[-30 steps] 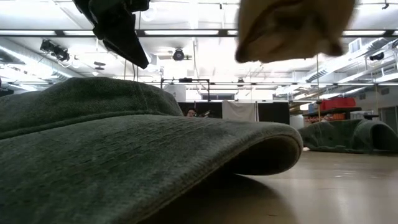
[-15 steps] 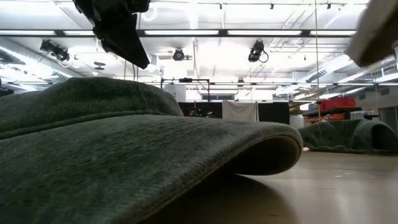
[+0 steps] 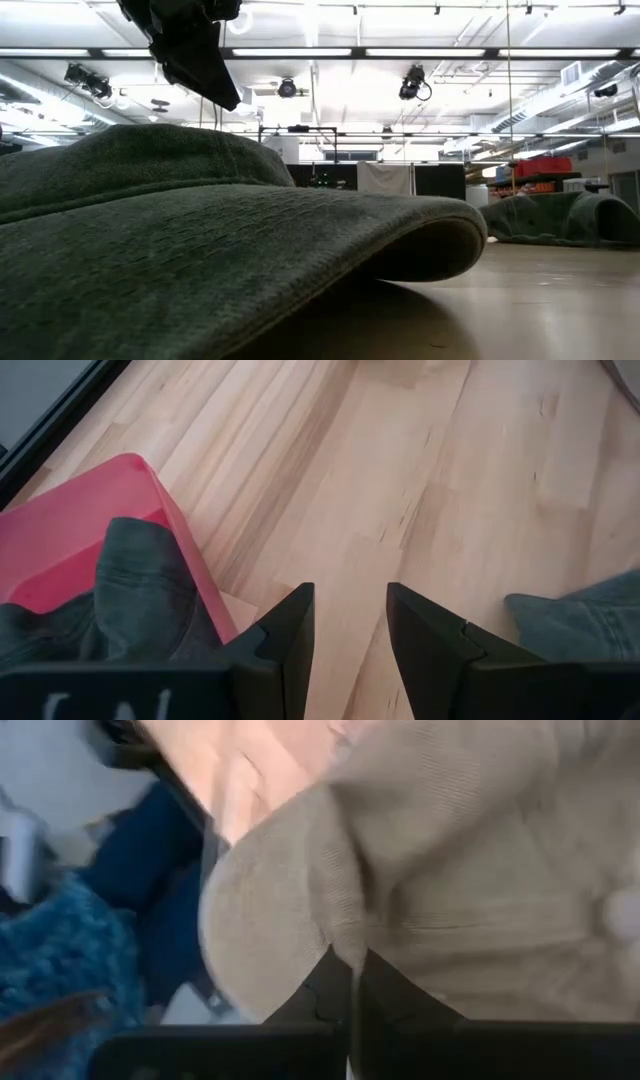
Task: Pick & Place hat
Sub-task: Put the gray cap into the transparent bin, then put the bottom black cap into the red bin
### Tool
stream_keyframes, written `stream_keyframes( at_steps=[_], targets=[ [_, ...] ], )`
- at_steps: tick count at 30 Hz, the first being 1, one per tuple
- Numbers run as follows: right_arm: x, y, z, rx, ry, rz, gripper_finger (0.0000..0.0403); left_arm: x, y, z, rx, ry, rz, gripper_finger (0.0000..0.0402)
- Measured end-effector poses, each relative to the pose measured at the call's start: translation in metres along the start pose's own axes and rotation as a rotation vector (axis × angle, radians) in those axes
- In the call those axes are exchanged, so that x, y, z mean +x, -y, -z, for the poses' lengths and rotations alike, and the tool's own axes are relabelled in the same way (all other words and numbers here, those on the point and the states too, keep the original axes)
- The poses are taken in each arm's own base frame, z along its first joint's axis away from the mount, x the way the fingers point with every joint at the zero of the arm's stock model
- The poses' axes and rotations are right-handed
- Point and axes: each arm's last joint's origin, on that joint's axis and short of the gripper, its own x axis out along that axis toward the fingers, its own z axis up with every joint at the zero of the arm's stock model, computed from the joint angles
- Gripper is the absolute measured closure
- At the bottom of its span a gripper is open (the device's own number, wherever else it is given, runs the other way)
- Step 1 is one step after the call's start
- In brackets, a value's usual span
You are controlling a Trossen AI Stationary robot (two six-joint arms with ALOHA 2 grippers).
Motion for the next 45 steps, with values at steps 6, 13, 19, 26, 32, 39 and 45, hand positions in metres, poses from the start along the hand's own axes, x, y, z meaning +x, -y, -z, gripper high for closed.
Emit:
stream_keyframes(
  at_steps=[6, 13, 19, 26, 32, 39, 45],
  targets=[
    [0.031, -0.006, 0.003, 0.05, 0.077, 0.101, 0.0398, 0.0, 0.0, 0.0, 0.002, -0.001, -0.001, 0.0271],
    [0.064, -0.011, -0.01, 0.094, 0.115, 0.197, 0.0392, 0.0, 0.0, 0.0, 0.003, -0.001, 0.0, 0.0271],
    [0.078, -0.015, -0.016, 0.084, 0.077, 0.213, 0.0357, 0.0, 0.0, 0.0, 0.003, -0.001, 0.0, 0.0271],
    [0.068, -0.016, -0.015, -0.007, -0.003, 0.167, 0.0305, 0.0, 0.0, 0.0, 0.002, 0.0, 0.0, 0.0271],
    [0.044, -0.016, -0.017, -0.023, -0.052, 0.078, 0.0275, 0.0, 0.0, 0.0, 0.003, -0.001, 0.003, 0.0271],
    [0.001, -0.015, -0.025, -0.023, 0.071, -0.132, 0.0268, 0.0, 0.001, 0.0, 0.001, -0.017, 0.034, 0.0271],
    [-0.016, -0.012, -0.043, -0.321, 0.586, -0.084, 0.0268, -0.005, 0.014, 0.007, 0.019, -0.17, 0.335, 0.0271]
  ],
)
